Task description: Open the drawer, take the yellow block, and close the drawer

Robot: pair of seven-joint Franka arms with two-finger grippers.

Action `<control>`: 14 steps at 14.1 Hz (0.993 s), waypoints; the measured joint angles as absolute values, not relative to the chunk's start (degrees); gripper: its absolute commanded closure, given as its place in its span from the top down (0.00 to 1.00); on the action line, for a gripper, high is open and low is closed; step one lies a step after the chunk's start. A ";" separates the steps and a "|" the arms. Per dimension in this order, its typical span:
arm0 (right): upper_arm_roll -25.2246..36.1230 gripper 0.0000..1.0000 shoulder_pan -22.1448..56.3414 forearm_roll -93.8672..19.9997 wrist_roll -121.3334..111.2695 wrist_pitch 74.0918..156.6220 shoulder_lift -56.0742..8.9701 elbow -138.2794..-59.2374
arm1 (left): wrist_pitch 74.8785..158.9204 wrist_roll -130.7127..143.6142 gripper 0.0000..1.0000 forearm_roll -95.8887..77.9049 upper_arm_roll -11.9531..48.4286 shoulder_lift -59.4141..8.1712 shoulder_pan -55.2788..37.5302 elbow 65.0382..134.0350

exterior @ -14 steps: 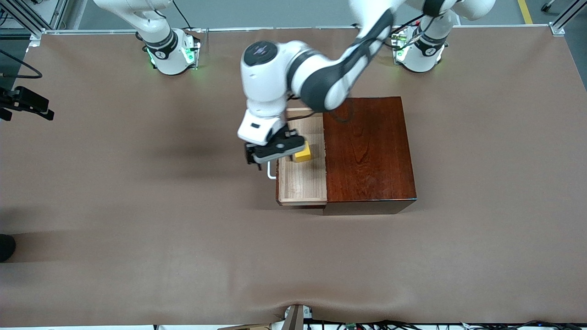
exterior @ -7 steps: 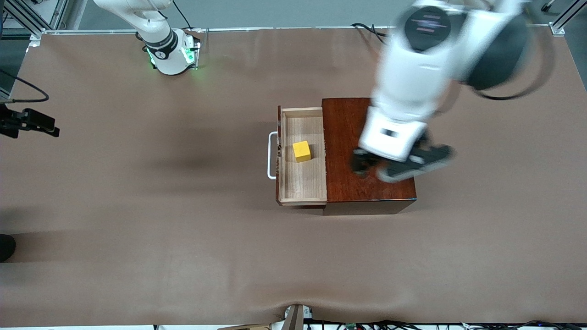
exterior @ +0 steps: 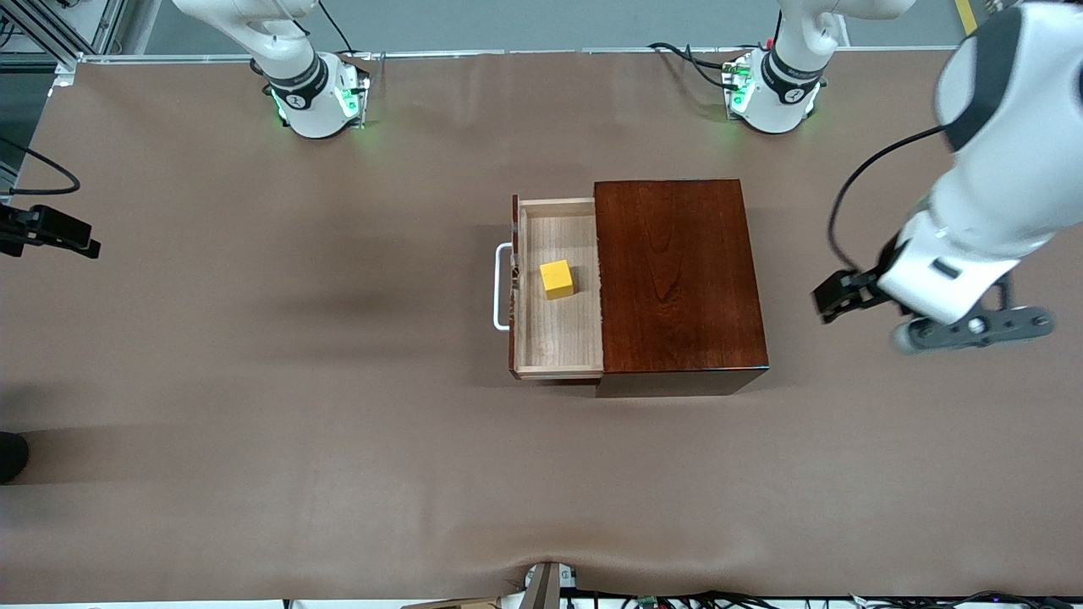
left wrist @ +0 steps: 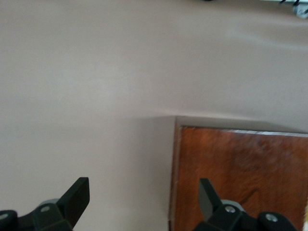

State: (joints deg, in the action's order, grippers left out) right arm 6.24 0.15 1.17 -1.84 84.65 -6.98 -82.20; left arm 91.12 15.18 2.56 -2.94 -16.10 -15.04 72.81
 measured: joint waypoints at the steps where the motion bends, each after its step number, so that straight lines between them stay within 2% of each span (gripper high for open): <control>1: 5.99 1.00 0.31 1.13 1.15 83.87 -6.98 -82.19 | 91.09 13.39 1.00 2.55 -2.94 -14.07 -14.05 75.18; 5: 5.54 1.00 3.06 1.01 12.67 79.96 -6.99 -82.17 | 90.09 11.05 1.00 2.54 -2.94 -9.00 -12.65 79.97; 14: 5.21 1.00 11.25 -4.32 38.75 79.88 -8.95 -82.21 | 87.05 6.55 1.00 2.54 -2.93 -5.11 -11.58 82.80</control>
